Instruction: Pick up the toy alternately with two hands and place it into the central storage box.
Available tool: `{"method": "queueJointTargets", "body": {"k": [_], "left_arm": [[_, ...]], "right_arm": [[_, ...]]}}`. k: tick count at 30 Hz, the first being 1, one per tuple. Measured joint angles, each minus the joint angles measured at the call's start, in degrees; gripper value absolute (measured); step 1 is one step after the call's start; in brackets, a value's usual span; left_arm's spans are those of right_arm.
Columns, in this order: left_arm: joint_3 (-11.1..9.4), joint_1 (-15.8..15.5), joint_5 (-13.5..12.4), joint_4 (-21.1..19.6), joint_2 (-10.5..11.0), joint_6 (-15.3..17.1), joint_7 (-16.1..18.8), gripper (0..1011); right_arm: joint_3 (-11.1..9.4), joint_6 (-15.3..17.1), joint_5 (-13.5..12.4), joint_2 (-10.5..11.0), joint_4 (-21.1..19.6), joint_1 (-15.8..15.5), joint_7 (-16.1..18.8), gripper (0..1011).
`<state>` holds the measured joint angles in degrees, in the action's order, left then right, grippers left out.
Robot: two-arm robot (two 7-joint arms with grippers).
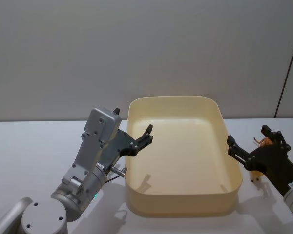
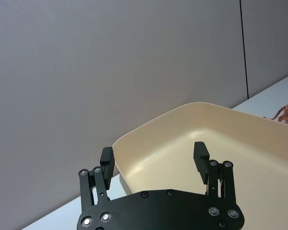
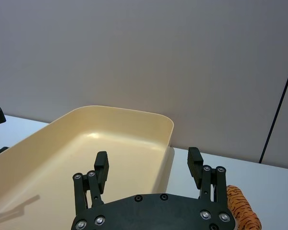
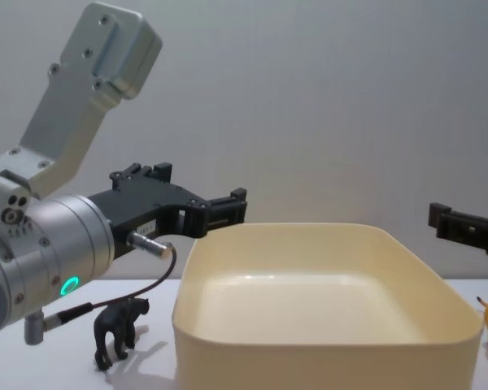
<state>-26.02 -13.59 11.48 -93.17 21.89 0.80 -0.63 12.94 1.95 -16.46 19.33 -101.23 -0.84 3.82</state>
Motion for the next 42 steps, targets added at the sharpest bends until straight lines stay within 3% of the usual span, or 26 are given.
{"method": "queueJointTargets", "body": {"k": [10, 22, 30, 42], "left_arm": [[0.0, 0.0, 0.0, 0.0, 0.0, 0.0, 0.0, 1002], [0.0, 0.0, 0.0, 0.0, 0.0, 0.0, 0.0, 1001], [0.0, 0.0, 0.0, 0.0, 0.0, 0.0, 0.0, 1001], [0.0, 0.0, 0.0, 0.0, 0.0, 0.0, 0.0, 1001]], "right_arm": [[-0.2, -0.1, -0.1, 0.2, 0.2, 0.0, 0.5, 1001], [-2.3, -0.5, -2.0, 2.9, 0.3, -1.5, 1.1, 1001], [-4.4, -0.5, -3.8, 5.5, -1.3, -4.6, -0.5, 1001], [-7.8, -0.2, -5.3, 9.4, -3.7, -11.2, -5.8, 1001]]}}
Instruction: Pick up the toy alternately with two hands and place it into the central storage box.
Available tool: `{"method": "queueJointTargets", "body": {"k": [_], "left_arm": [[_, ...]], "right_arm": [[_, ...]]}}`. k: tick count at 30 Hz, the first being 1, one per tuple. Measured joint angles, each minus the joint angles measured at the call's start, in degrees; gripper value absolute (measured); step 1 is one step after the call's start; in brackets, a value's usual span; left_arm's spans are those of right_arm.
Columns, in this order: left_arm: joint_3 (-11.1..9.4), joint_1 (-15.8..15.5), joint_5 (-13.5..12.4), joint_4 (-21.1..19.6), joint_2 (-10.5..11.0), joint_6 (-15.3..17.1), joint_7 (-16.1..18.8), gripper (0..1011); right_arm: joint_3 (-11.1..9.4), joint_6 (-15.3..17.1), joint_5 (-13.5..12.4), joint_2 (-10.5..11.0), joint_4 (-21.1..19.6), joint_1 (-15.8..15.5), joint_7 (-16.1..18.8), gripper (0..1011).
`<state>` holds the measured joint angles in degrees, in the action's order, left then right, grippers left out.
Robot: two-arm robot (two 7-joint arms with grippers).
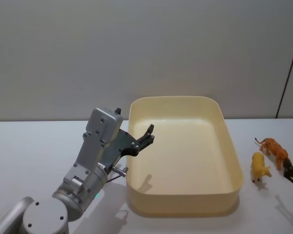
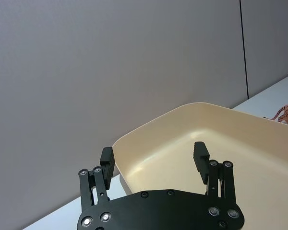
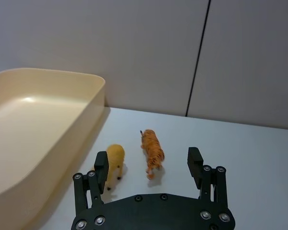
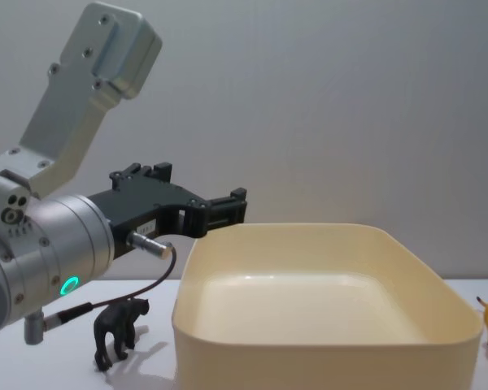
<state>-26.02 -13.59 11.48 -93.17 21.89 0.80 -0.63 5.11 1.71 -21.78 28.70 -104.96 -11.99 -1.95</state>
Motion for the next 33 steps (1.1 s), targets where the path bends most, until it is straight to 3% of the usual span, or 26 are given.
{"method": "queueJointTargets", "body": {"k": [9, 17, 33], "left_arm": [[0.0, 0.0, 0.0, 0.0, 0.0, 0.0, 0.0, 1002], [0.0, 0.0, 0.0, 0.0, 0.0, 0.0, 0.0, 1001], [0.0, 0.0, 0.0, 0.0, 0.0, 0.0, 0.0, 1002]], "right_arm": [[-1.4, 1.2, 0.1, 1.2, 0.7, -1.7, -1.7, 1001], [-1.5, 2.3, 0.8, 0.9, 2.9, -0.2, -1.1, 1001], [0.9, 4.1, 4.6, -3.1, 13.7, 10.0, 3.4, 1001]]}}
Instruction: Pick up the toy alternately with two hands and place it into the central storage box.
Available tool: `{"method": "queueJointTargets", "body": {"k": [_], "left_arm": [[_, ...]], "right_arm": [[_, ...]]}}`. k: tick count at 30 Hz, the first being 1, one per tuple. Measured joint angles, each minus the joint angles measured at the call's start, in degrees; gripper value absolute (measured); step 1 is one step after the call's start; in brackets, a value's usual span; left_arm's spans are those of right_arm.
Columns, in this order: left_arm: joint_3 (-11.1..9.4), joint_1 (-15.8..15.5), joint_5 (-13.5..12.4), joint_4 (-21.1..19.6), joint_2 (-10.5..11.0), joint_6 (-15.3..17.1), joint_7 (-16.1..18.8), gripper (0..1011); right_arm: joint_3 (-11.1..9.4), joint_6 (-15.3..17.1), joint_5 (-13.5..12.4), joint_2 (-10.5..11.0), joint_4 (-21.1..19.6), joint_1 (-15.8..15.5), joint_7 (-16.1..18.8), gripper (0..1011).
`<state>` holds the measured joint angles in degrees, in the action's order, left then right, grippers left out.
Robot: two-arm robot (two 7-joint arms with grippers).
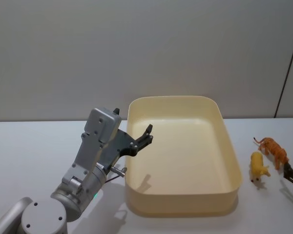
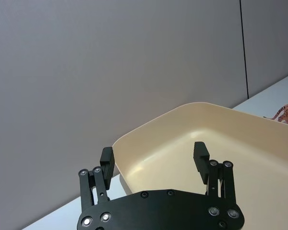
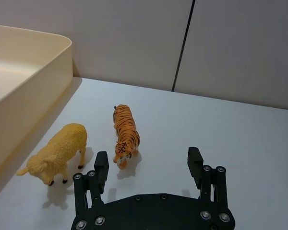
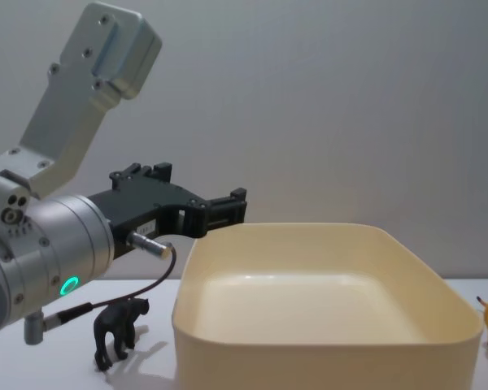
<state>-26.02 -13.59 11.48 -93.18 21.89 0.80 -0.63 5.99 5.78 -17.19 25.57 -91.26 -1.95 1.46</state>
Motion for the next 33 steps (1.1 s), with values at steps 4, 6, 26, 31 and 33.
{"method": "queueJointTargets", "body": {"k": [4, 6, 26, 31, 33], "left_arm": [[0.0, 0.0, 0.0, 0.0, 0.0, 0.0, 0.0, 1002], [0.0, 0.0, 0.0, 0.0, 0.0, 0.0, 0.0, 1001], [0.0, 0.0, 0.0, 0.0, 0.0, 0.0, 0.0, 1002], [0.0, 0.0, 0.0, 0.0, 0.0, 0.0, 0.0, 1001], [0.0, 0.0, 0.0, 0.0, 0.0, 0.0, 0.0, 1001]], "right_arm": [[0.6, 0.3, 0.9, -1.0, 2.6, 2.3, 1.0, 1001], [0.9, 0.4, 1.2, -1.5, 3.8, 3.3, 1.4, 1001], [3.6, 0.5, 4.8, -5.8, 14.4, 12.1, 5.5, 781], [3.9, 0.5, 5.1, -6.1, 15.3, 12.9, 5.9, 627], [3.9, 0.5, 5.2, -6.3, 15.6, 13.2, 6.0, 569]]}}
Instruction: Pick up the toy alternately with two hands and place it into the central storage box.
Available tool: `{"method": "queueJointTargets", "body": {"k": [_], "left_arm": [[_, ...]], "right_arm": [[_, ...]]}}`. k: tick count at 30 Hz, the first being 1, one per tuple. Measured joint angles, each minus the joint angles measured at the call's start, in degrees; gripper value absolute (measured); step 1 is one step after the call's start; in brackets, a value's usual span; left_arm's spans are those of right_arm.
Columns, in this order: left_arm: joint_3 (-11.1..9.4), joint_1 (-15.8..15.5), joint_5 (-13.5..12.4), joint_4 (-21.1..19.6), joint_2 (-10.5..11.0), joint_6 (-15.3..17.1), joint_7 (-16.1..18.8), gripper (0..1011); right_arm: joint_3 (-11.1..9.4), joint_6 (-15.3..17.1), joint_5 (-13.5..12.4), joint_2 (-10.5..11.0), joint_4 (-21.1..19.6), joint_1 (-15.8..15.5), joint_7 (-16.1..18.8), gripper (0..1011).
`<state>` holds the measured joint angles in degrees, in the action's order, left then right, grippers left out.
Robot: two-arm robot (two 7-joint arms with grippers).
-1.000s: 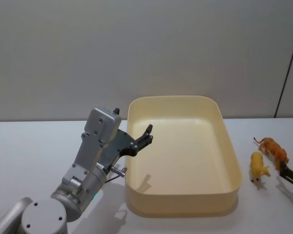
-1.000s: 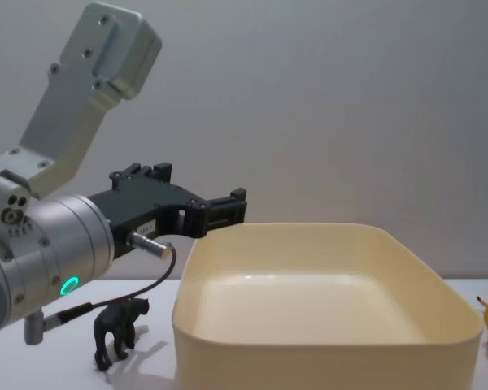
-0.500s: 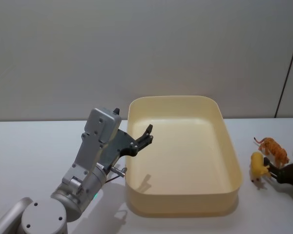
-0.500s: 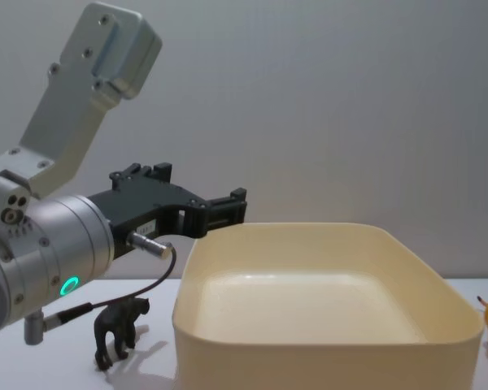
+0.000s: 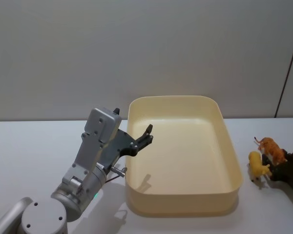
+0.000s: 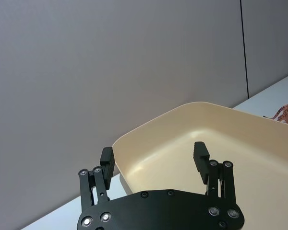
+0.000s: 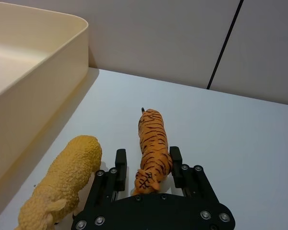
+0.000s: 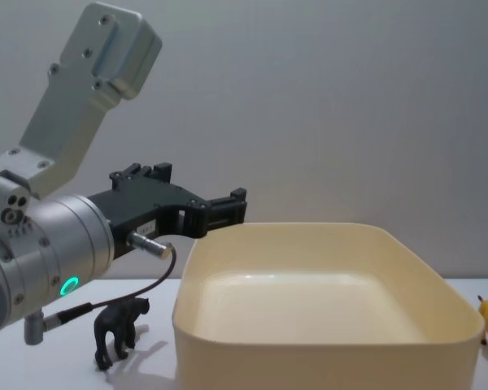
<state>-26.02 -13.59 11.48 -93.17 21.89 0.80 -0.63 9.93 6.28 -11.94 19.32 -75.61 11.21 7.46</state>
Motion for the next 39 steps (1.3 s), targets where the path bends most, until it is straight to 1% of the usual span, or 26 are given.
{"method": "queueJointTargets", "body": {"k": [2, 3, 4, 5, 6, 7, 9, 18, 21, 28, 34, 39], "left_arm": [[0.0, 0.0, 0.0, 0.0, 0.0, 0.0, 0.0, 1002], [0.0, 0.0, 0.0, 0.0, 0.0, 0.0, 0.0, 1001], [0.0, 0.0, 0.0, 0.0, 0.0, 0.0, 0.0, 1002], [0.0, 0.0, 0.0, 0.0, 0.0, 0.0, 0.0, 1002], [0.0, 0.0, 0.0, 0.0, 0.0, 0.0, 0.0, 1002], [0.0, 0.0, 0.0, 0.0, 0.0, 0.0, 0.0, 1001], [0.0, 0.0, 0.0, 0.0, 0.0, 0.0, 0.0, 1001], [0.0, 0.0, 0.0, 0.0, 0.0, 0.0, 0.0, 1002], [0.0, 0.0, 0.0, 0.0, 0.0, 0.0, 0.0, 1001], [0.0, 0.0, 0.0, 0.0, 0.0, 0.0, 0.0, 1002], [0.0, 0.0, 0.0, 0.0, 0.0, 0.0, 0.0, 1001], [0.0, 0.0, 0.0, 0.0, 0.0, 0.0, 0.0, 1002]], "right_arm": [[0.1, 0.0, 0.1, -0.1, 0.3, 0.2, 0.1, 534], [0.1, 0.0, 0.1, -0.1, 0.3, 0.3, 0.1, 474], [0.1, 0.0, 0.2, -0.2, 0.4, 0.3, 0.2, 474], [0.1, 0.0, 0.2, -0.2, 0.5, 0.4, 0.2, 427], [0.1, 0.0, 0.2, -0.2, 0.6, 0.5, 0.2, 417], [0.1, -0.1, 0.2, -0.2, 0.6, 0.5, 0.2, 369], [0.2, -0.2, 0.2, -0.2, 0.6, 0.5, 0.2, 350], [0.0, -2.5, 0.6, -0.2, -0.6, -0.3, -1.4, 345], [-0.1, -4.1, 1.0, -0.1, -1.6, -0.6, -2.2, 346], [-0.5, -6.8, 1.7, 0.2, -4.0, -0.8, -2.7, 346], [-0.8, -8.3, 1.8, 0.3, -5.9, -0.2, -1.4, 345], [-0.9, -8.8, 1.8, 0.4, -7.3, 0.7, 1.3, 346]]}}
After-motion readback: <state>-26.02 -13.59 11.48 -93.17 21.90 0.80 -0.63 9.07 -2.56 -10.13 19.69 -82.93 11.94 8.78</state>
